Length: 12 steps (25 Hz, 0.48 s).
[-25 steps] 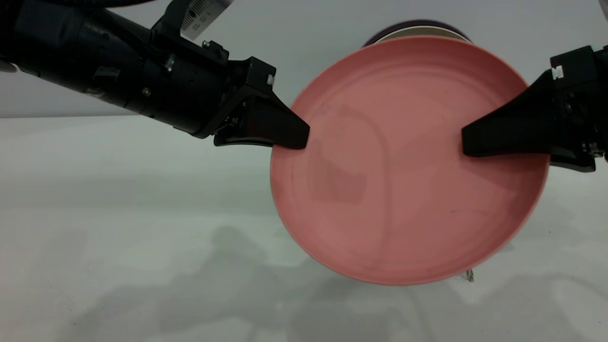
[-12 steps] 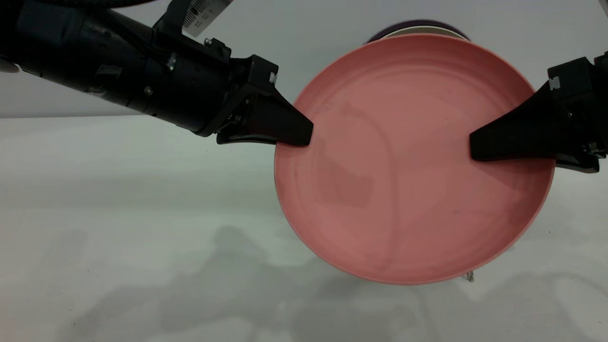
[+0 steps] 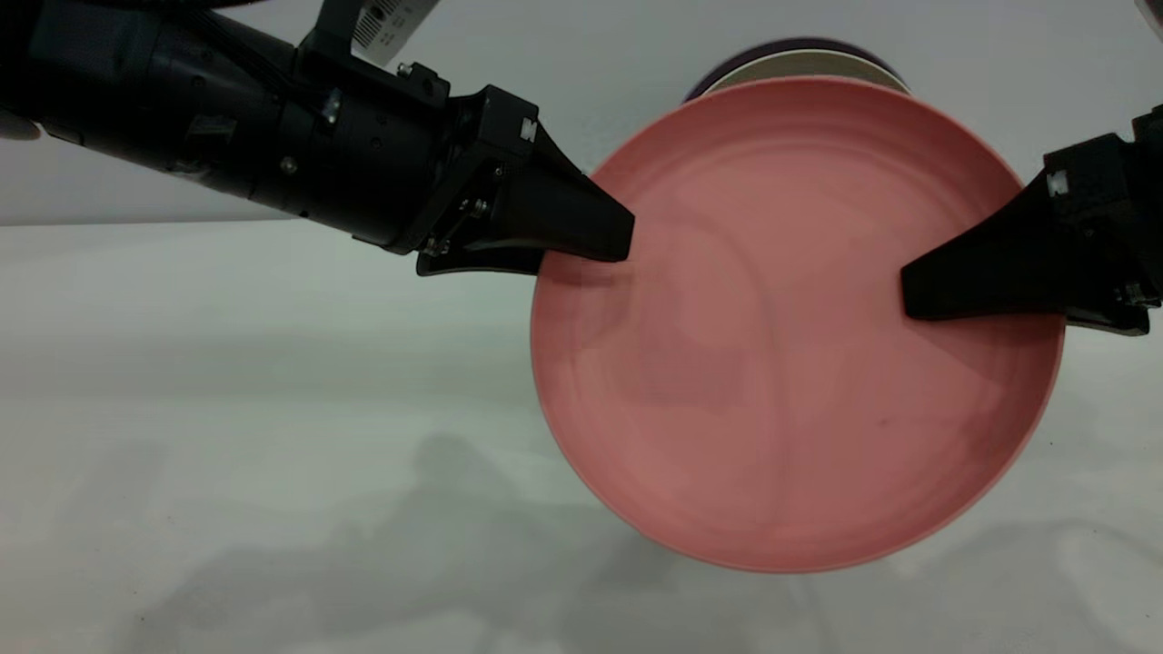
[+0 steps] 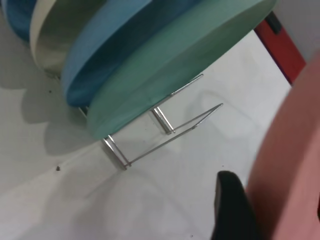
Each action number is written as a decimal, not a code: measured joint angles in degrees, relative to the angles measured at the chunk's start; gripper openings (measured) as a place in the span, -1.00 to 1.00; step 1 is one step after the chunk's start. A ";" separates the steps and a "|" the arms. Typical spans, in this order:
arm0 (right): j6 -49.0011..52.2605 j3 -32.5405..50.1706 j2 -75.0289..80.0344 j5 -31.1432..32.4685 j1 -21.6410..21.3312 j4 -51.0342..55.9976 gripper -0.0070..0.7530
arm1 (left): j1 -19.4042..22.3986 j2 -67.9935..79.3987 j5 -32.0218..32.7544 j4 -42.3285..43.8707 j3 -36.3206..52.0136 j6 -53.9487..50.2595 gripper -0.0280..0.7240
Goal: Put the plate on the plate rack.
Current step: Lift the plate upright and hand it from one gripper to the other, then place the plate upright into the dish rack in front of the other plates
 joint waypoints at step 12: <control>3.20 0.00 0.00 -6.61 0.00 -7.07 -0.74 | 0.06 -8.43 -3.54 0.00 0.30 -1.24 0.28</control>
